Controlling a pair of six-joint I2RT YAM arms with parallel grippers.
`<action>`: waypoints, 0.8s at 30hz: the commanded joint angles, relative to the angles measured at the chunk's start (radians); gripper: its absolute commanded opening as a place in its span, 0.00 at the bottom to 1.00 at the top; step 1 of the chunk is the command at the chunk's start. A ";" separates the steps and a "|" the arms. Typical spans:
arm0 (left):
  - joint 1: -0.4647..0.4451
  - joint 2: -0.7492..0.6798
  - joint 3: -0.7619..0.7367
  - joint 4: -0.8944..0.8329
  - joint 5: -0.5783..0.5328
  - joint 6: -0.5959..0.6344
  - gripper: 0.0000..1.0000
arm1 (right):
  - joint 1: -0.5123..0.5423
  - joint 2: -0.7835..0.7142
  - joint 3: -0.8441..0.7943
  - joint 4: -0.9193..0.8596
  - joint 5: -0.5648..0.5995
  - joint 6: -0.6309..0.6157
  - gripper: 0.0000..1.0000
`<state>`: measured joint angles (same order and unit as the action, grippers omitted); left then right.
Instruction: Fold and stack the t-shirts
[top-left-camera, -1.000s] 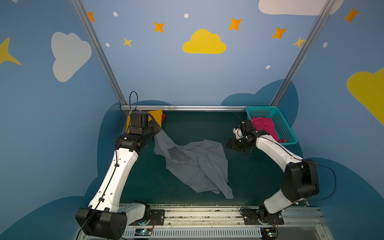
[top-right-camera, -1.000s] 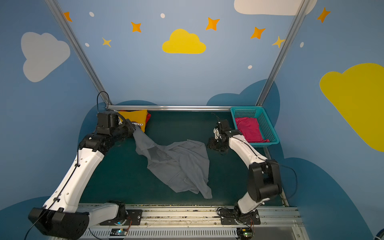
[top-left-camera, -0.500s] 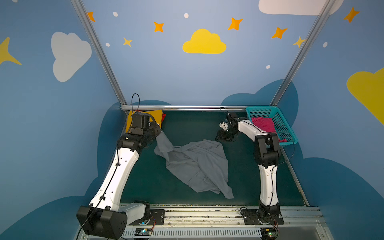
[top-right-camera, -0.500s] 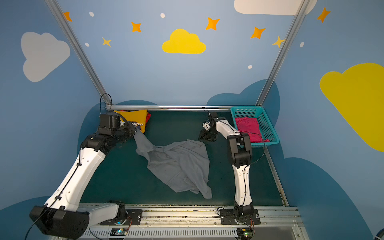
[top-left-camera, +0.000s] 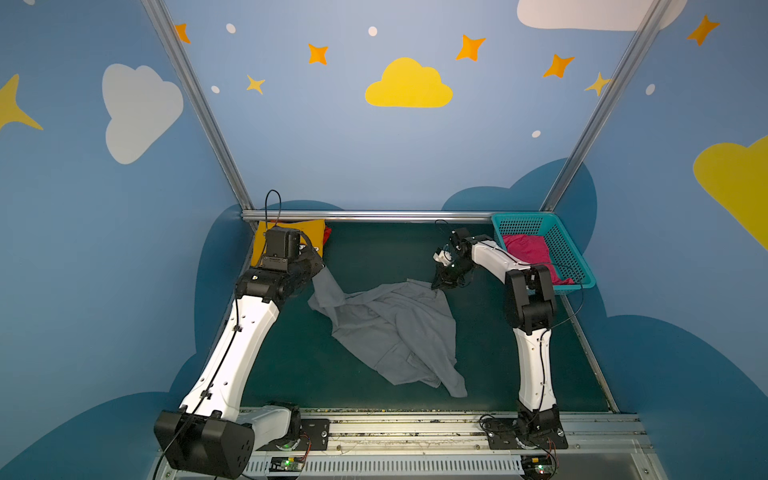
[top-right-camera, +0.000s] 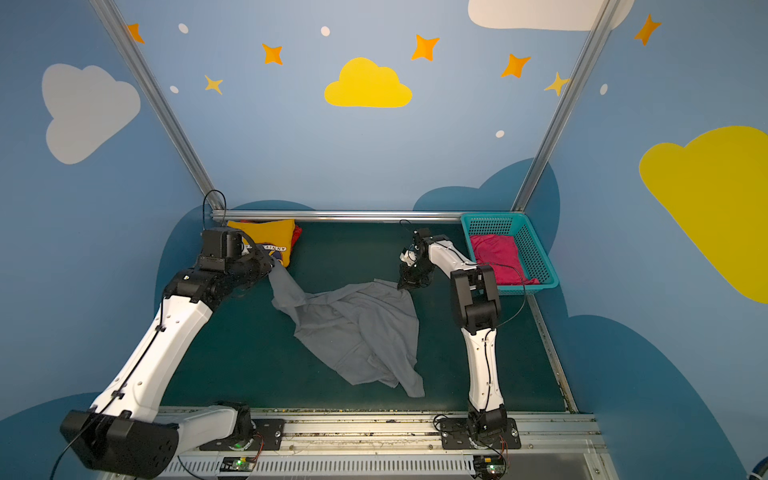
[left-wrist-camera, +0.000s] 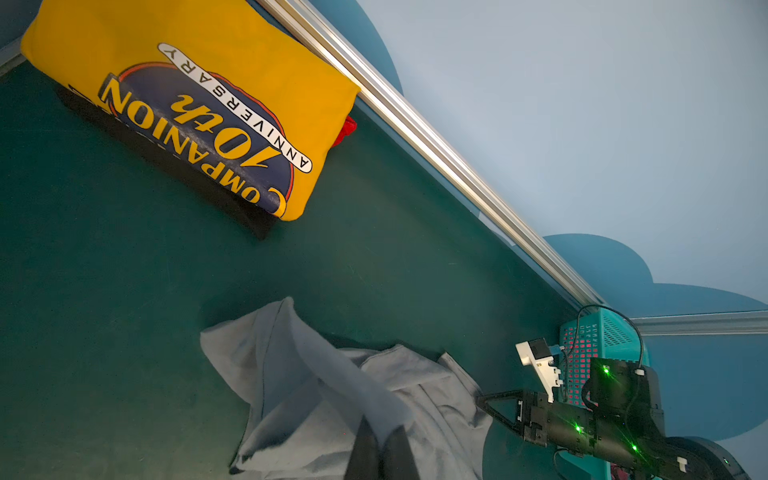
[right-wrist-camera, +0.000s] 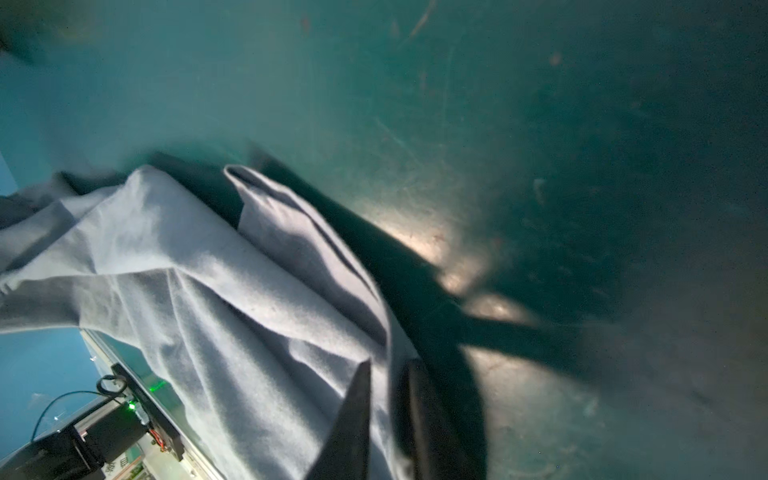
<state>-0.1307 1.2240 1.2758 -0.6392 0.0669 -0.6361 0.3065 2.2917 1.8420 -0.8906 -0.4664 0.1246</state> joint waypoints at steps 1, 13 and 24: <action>0.005 -0.012 -0.009 -0.013 0.004 0.004 0.05 | 0.002 0.013 0.013 -0.027 -0.007 -0.008 0.03; 0.012 -0.057 -0.001 -0.057 -0.121 0.062 0.05 | -0.056 -0.364 -0.218 0.114 0.118 0.042 0.00; 0.029 -0.061 -0.083 -0.024 -0.089 0.048 0.05 | -0.086 -0.622 -0.633 0.159 0.142 0.105 0.00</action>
<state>-0.1047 1.1748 1.2209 -0.6731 -0.0334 -0.5911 0.2054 1.6695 1.3182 -0.7330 -0.3046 0.1875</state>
